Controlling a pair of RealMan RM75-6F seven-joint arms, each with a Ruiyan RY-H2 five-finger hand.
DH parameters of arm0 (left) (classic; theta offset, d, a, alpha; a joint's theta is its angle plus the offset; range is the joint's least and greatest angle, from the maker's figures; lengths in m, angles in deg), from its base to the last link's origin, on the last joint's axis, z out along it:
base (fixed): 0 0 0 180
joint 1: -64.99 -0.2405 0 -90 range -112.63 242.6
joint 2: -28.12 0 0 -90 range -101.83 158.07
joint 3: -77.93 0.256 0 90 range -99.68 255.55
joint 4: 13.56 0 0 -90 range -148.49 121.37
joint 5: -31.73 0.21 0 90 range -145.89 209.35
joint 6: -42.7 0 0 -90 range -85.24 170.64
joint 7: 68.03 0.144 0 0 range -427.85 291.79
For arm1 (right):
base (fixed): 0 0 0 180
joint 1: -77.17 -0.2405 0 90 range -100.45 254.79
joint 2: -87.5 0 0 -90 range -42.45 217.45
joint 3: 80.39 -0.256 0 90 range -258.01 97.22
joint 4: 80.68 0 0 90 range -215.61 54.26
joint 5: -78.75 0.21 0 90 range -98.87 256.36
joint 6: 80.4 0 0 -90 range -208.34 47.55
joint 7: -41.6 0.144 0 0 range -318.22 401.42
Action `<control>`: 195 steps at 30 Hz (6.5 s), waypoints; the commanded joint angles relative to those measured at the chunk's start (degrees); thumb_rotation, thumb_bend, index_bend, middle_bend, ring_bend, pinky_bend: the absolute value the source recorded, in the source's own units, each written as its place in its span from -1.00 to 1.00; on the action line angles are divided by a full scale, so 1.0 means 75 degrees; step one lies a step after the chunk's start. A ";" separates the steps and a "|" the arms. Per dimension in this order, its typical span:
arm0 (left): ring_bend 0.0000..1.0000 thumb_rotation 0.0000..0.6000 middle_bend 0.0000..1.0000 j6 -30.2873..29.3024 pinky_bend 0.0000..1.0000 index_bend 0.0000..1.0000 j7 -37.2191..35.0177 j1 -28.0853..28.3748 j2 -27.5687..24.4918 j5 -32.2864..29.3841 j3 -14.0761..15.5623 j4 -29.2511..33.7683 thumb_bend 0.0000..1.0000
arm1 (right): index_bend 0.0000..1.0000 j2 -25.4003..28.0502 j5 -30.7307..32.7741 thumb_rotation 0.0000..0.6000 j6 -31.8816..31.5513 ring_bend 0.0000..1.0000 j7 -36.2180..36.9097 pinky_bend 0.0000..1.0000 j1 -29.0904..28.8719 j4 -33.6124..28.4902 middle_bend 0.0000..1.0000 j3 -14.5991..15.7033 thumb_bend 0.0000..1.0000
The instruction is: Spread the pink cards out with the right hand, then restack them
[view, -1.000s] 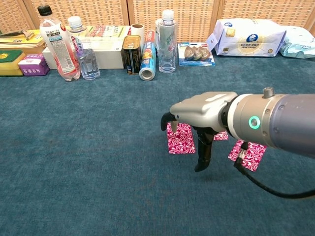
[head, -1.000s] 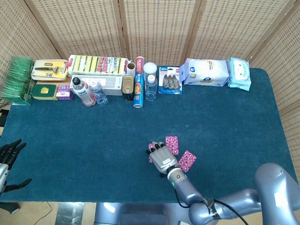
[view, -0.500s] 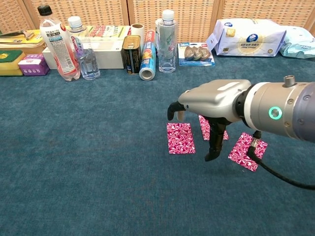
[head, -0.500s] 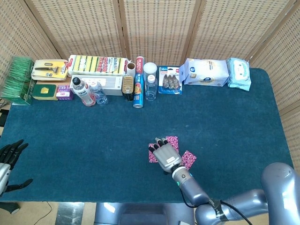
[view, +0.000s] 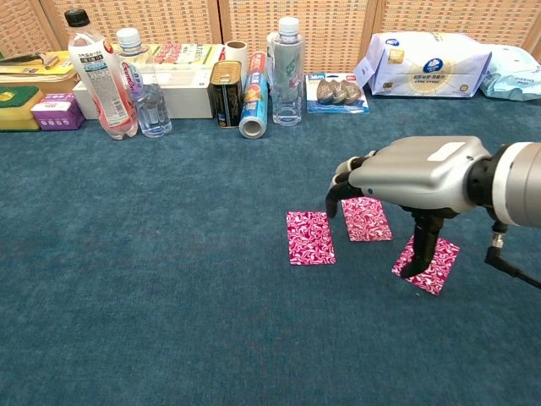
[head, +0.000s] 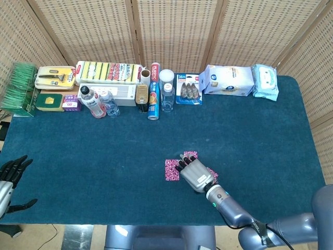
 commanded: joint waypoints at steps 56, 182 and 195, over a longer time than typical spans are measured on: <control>-1.00 1.00 -1.00 0.0152 -1.00 -1.00 0.0158 0.0071 0.0014 0.0010 0.0070 0.0096 -0.91 | -0.40 0.0074 -0.2907 1.00 0.1217 -0.86 0.2141 -0.79 0.1570 0.2242 -0.75 0.0012 -0.75; -1.00 1.00 -1.00 0.0475 -1.00 -1.00 0.0079 0.0249 -0.0027 -0.0190 0.0040 0.0137 -0.91 | -0.18 -0.1552 -0.0395 1.00 0.2210 -0.77 -0.1860 -0.57 -0.1774 0.2646 -0.70 -0.0678 -0.64; -1.00 1.00 -1.00 0.0418 -1.00 -1.00 0.0039 0.0232 -0.0044 -0.0121 0.0066 0.0133 -0.91 | -0.24 -0.1462 -0.0352 1.00 0.1990 -0.76 -0.1810 -0.55 -0.1923 0.2510 -0.70 -0.0391 -0.64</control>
